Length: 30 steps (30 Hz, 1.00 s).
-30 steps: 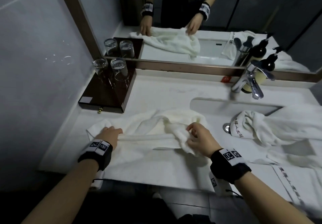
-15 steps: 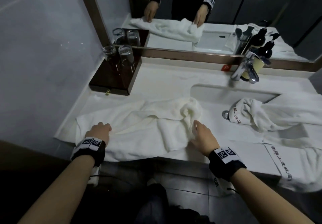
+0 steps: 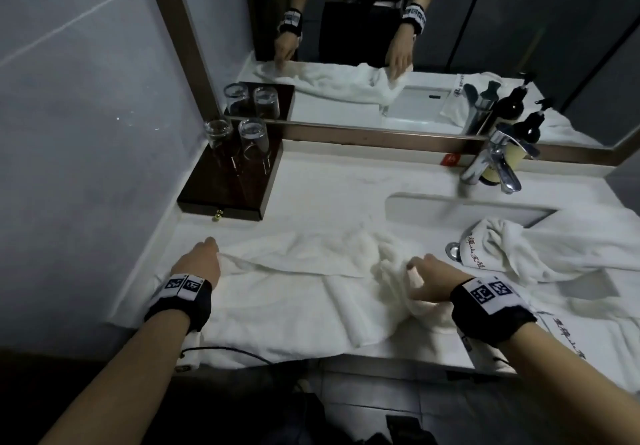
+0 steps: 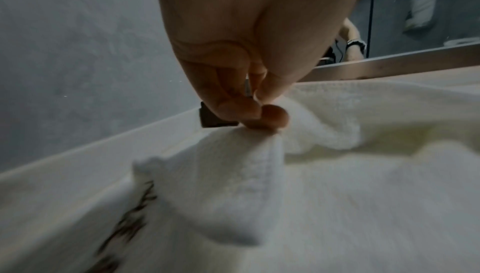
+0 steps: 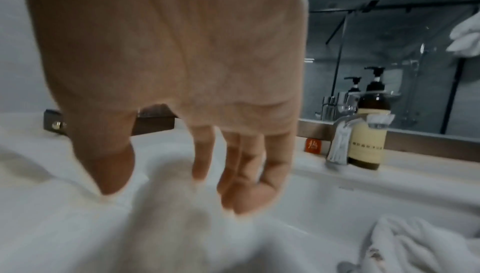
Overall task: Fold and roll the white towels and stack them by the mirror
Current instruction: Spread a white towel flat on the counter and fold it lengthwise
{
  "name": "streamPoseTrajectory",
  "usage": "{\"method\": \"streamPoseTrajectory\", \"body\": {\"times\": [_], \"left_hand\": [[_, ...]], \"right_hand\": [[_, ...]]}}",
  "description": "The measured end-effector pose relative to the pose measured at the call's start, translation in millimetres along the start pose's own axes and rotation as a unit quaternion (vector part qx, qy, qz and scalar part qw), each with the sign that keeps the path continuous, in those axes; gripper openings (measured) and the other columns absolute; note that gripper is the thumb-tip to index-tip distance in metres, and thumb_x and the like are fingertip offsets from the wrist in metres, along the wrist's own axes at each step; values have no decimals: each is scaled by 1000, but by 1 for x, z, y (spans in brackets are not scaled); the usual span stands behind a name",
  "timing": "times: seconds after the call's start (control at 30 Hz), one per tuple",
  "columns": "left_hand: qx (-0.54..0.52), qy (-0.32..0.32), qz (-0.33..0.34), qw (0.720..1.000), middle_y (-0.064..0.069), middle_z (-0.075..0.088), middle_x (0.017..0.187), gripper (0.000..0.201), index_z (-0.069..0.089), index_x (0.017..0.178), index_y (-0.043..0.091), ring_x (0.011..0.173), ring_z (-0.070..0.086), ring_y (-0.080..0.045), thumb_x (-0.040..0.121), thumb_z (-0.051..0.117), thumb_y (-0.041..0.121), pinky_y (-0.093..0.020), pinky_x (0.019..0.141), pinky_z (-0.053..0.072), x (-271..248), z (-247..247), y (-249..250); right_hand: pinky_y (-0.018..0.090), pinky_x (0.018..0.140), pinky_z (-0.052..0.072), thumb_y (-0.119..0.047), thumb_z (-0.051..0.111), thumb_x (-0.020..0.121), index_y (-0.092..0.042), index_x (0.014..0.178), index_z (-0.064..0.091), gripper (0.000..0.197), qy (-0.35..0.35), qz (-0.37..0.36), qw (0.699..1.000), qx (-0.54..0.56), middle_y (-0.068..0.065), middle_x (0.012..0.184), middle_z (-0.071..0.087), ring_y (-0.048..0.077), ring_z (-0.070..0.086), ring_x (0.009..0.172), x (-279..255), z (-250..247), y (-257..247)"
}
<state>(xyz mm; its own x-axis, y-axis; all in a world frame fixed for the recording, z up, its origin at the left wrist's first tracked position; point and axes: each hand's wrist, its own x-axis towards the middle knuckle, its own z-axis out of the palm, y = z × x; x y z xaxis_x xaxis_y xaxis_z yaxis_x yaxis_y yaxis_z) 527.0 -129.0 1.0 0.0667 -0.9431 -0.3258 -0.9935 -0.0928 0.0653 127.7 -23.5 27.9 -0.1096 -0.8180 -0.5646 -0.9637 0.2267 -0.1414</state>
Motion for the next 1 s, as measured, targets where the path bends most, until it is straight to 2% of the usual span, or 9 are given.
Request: {"method": "streamPoseTrajectory", "body": {"times": [0.13, 0.23, 0.33, 0.47, 0.6, 0.73, 0.83, 0.9, 1.0], "left_hand": [[-59, -18, 4, 998, -17, 56, 118, 65, 25, 136, 11, 102, 58, -34, 80, 57, 3, -39, 81, 47, 33, -10, 24], [-143, 67, 41, 987, -14, 58, 107, 45, 35, 117, 14, 87, 58, -32, 80, 53, -2, -41, 74, 47, 56, -15, 35], [-234, 163, 46, 957, -6, 53, 99, 27, 35, 91, 26, 73, 48, -26, 87, 37, 0, -38, 64, 37, 77, -31, 35], [-240, 211, 53, 946, -6, 50, 104, 24, 42, 98, 24, 69, 48, -28, 92, 31, 4, -39, 62, 38, 95, -54, 31], [-246, 266, 56, 930, -12, 49, 113, 25, 50, 100, 15, 88, 52, -39, 90, 35, -2, -44, 76, 39, 113, -76, 26], [-264, 257, 76, 927, -16, 44, 128, 40, 52, 113, 8, 107, 49, -41, 81, 43, -14, -48, 96, 38, 137, -85, 32], [-234, 186, 73, 951, -11, 17, 153, 63, 35, 139, 18, 139, 21, -34, 82, 49, -7, -50, 114, 17, 140, -75, 45], [-184, 193, 105, 958, -9, 10, 156, 73, 29, 143, 22, 143, 11, -32, 79, 56, -1, -53, 115, 9, 135, -64, 55], [-135, 208, 205, 947, -5, 20, 153, 70, 35, 140, 24, 138, 22, -29, 77, 58, 4, -49, 114, 18, 122, -47, 69]], "right_hand": [[40, 100, 42, -37, 68, 74, -20, 139, 31, 77, 69, -52, 996, 28, 9, 134, 41, 30, 41, 124, 20, 15, -43], [40, 94, 40, -36, 60, 77, -30, 134, 34, 63, 109, -10, 993, -49, 6, 131, 40, 29, 38, 120, 37, 33, -64], [39, 95, 33, -34, 50, 87, -28, 126, 45, 40, 148, 29, 982, -114, 6, 129, 39, 26, 35, 123, 53, 36, -71], [39, 99, 26, -20, 48, 87, -24, 111, 60, 27, 205, -18, 973, -100, 3, 124, 47, 25, 37, 123, 68, 21, -74], [39, 87, 33, -8, 52, 78, -11, 95, 57, 18, 313, -22, 949, -20, 8, 97, 64, 31, 55, 99, 81, -22, -77], [41, 92, 38, -26, 46, 92, -13, 116, 50, 28, 151, 129, 975, -97, 11, 121, 54, 30, 48, 114, 97, -57, -60], [37, 79, 44, -38, 40, 95, -9, 113, 57, 38, 59, 182, 977, -92, 12, 121, 59, 30, 57, 107, 100, -58, -45], [32, 71, 42, -33, 38, 95, -7, 106, 61, 37, 35, 195, 977, -83, 14, 114, 64, 30, 62, 98, 99, -52, -43], [31, 70, 44, -9, 43, 90, -2, 102, 63, 24, 55, 207, 976, -31, 19, 109, 66, 33, 64, 95, 106, -53, -45]]}}
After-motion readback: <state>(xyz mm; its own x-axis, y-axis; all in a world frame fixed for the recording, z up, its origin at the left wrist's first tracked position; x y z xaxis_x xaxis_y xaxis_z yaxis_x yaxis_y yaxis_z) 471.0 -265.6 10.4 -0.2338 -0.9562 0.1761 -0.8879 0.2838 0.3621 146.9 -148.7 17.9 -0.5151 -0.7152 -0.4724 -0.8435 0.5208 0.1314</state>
